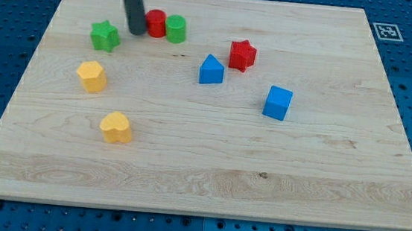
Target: Move the green circle and the red circle to the top left
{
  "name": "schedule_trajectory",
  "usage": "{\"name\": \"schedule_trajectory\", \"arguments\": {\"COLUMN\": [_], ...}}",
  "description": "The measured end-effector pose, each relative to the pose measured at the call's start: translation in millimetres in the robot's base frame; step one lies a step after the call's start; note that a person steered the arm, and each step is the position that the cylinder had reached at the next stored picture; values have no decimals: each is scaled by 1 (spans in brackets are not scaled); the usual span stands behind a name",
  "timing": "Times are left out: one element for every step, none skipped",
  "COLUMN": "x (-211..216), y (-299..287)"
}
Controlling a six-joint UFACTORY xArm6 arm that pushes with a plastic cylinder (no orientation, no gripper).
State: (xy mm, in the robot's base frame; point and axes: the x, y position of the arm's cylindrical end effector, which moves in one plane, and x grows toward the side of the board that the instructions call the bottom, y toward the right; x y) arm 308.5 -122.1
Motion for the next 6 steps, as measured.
{"name": "schedule_trajectory", "arguments": {"x": [14,37,45,31,13,4], "y": [49,80,107,121,134,126]}}
